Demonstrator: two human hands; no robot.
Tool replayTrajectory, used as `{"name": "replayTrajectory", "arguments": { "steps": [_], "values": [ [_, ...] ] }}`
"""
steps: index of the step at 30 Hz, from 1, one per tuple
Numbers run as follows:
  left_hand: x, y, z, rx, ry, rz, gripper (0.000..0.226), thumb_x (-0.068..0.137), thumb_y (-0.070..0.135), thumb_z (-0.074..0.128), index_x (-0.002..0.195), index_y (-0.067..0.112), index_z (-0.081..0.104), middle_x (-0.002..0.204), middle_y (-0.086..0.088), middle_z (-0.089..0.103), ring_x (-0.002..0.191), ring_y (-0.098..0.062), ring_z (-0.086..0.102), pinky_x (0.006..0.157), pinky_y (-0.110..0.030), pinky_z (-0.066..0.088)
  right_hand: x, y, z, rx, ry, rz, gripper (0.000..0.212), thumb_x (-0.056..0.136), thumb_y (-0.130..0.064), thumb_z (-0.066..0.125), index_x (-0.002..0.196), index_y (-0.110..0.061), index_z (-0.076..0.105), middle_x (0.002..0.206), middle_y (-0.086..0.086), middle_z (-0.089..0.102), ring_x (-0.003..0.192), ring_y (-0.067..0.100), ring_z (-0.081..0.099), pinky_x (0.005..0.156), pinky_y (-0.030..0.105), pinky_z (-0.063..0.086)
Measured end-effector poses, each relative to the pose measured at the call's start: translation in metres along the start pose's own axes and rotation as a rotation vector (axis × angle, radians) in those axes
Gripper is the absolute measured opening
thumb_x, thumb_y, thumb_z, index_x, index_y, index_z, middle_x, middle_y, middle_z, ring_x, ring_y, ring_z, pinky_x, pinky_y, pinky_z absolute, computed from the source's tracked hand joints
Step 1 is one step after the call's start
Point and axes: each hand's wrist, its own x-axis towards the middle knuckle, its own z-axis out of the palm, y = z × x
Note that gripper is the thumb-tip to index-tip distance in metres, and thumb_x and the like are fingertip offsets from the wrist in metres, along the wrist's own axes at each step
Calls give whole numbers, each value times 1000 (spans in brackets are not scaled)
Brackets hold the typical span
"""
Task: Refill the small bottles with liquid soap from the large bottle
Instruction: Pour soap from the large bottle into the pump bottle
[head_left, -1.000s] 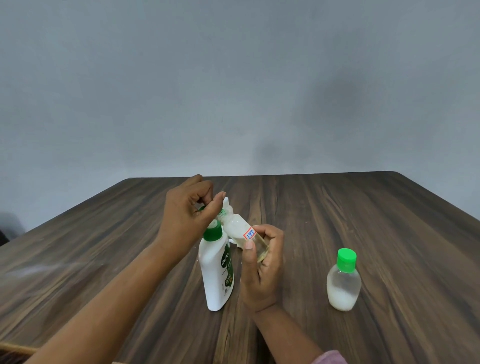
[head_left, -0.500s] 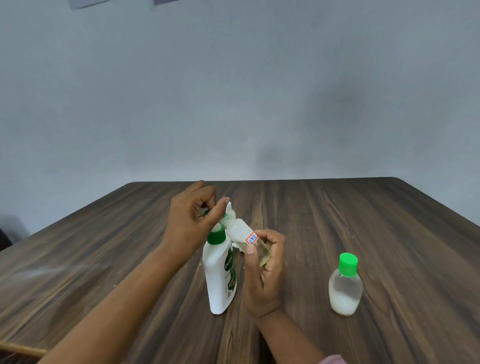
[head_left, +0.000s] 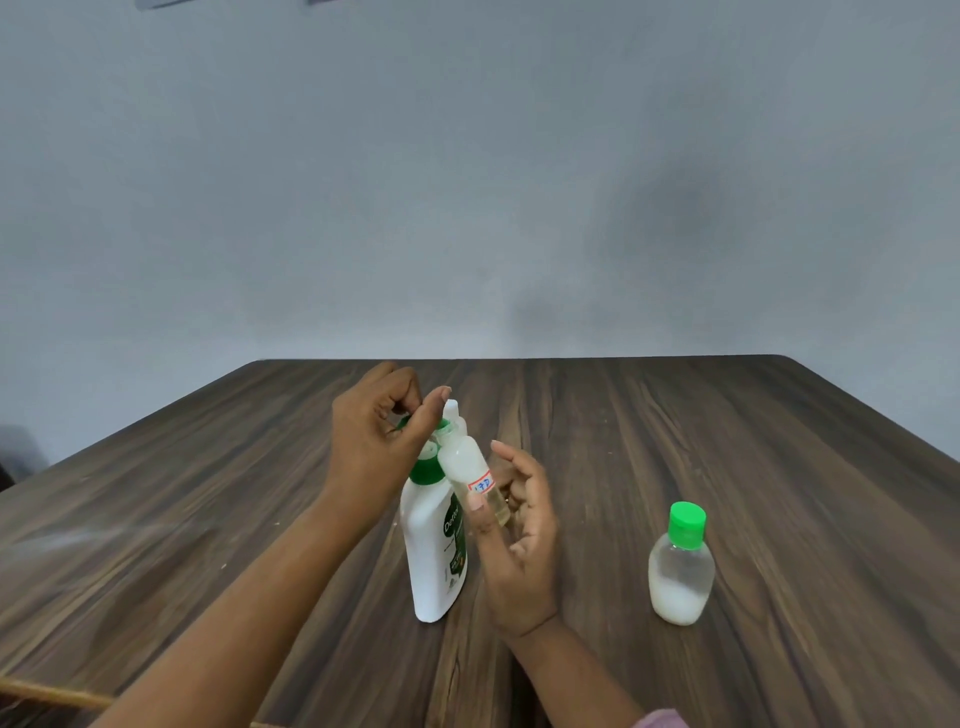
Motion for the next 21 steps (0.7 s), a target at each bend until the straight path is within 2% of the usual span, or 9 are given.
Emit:
{"name": "replayTrajectory", "arguments": {
  "steps": [2,6,8,10,13,15,16,18,21],
  "values": [
    [0,1,-1,-8,1,-15,44,81,35,62,54,9,40,56,-2,42,53,-15,39,52,-25,34,-1,0,-1,2,-36,46,42,83,-31,62,124,-23,54,94,3,65,88,20,63,75,24,51],
    [-2,3,-3,-35,1,-37,47,82,38,63,56,4,44,57,-7,45,56,-23,44,55,-35,38,-3,-3,-3,5,-62,110,50,82,-34,64,129,-22,51,102,-3,68,98,18,65,83,28,52],
    [-2,4,-4,-36,3,-49,46,83,39,61,57,5,44,58,-8,47,57,-24,46,56,-35,39,-4,-4,-3,25,-54,152,54,82,-44,66,128,-19,52,115,-1,67,108,21,63,89,36,51],
    [-4,6,-4,-31,5,-60,44,85,40,59,59,6,47,60,-7,50,59,-23,49,57,-33,40,-6,-4,-6,7,-43,176,57,82,-52,64,126,-18,54,120,2,66,112,23,62,90,39,51],
    [-9,14,-6,18,42,-68,31,87,39,56,71,13,56,72,1,60,71,-11,57,62,-20,42,-10,-6,-12,-31,-50,206,50,81,-46,65,122,-19,56,116,1,67,109,20,63,89,34,51],
    [-16,25,-8,97,99,8,24,88,33,55,84,10,60,85,4,61,83,-1,57,71,-11,40,-15,-5,-20,-37,-70,252,52,79,-50,65,121,-20,57,111,2,69,104,20,65,87,33,52],
    [-23,32,-7,120,129,61,23,89,28,54,87,7,61,89,3,60,85,0,56,74,-10,39,-17,-5,-26,-45,-88,275,52,79,-51,64,121,-21,57,107,2,70,99,21,66,84,33,53],
    [-45,45,-2,98,145,136,18,90,19,51,88,3,60,89,0,60,84,-8,57,75,-15,41,-20,-5,-42,-117,-130,292,41,82,-45,60,119,-27,57,99,2,70,92,23,68,79,35,55],
    [-86,57,14,-46,-21,88,11,90,16,49,88,11,59,84,4,61,78,-11,59,69,-19,43,-20,-2,-69,-270,-197,296,24,82,-29,59,106,-27,56,89,6,66,82,24,65,70,32,54]
  ]
}}
